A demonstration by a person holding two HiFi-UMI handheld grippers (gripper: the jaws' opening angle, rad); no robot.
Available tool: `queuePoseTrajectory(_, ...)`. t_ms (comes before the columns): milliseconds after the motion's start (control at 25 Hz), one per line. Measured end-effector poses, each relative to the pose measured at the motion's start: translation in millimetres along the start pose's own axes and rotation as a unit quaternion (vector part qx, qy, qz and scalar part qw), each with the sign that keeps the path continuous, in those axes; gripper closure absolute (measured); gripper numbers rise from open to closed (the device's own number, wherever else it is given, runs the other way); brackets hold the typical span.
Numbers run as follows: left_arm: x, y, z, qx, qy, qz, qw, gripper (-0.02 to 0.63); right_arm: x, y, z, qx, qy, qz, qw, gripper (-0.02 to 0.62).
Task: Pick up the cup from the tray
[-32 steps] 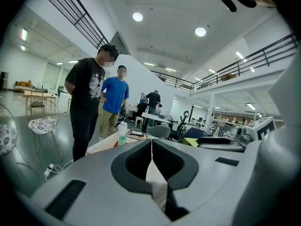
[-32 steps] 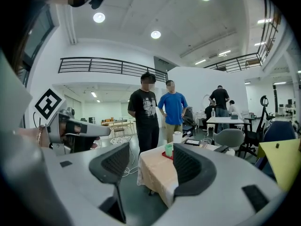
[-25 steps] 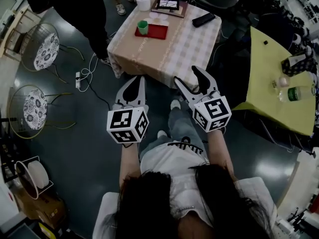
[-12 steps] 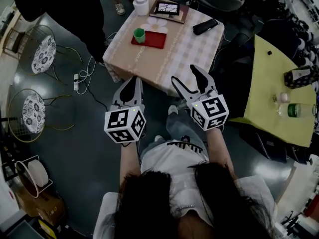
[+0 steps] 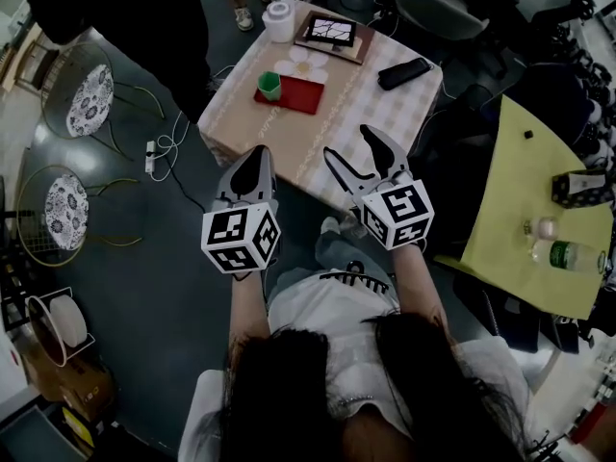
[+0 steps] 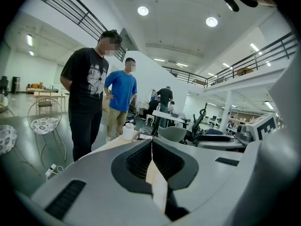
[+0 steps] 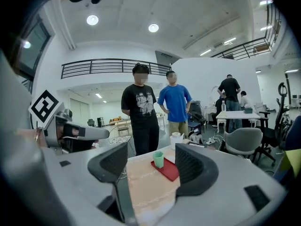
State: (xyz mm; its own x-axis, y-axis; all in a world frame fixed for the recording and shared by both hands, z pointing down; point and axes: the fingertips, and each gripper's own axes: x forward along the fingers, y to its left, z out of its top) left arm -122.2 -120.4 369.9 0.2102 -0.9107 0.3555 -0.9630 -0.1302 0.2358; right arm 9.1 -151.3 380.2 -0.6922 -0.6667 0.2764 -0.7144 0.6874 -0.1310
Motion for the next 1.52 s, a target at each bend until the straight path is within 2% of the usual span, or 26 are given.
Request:
queuePoseTrajectory(400, 34.0, 5.7, 1.4, -0.004, 0.01, 0.031, 0.9995, 0.597, 36.2, -25.5, -0.7, -0.001, 0.013, 0.037, 0.999, 0.281)
queuePoseTrajectory(680, 55.6, 33.2, 13.6, -0.002, 0.011, 0.044, 0.999, 0.597, 69.0, -26.9, -0.1, -0.007, 0.019, 0.049, 0.999, 0.258)
queuePoseTrajectory(1240, 121.5, 87.5, 24.5, 0.0, 0.05, 0.024, 0.9985, 0.597, 171.3, -19.3, -0.8, -0.033, 0.055, 0.069, 0.995, 0.233)
queuePoseTrajectory(1440, 139.8, 106.3, 25.5, -0.003, 0.061, 0.014, 0.998, 0.597, 207.8, -15.0, -11.8, -0.034, 0.075, 0.077, 0.994, 0.227)
queuePoseTrajectory(1520, 148.0, 113.3, 25.5, 0.009, 0.066, 0.005, 0.9978, 0.597, 222.6, -14.5, -18.8, -0.04, 0.084, 0.081, 0.992, 0.225)
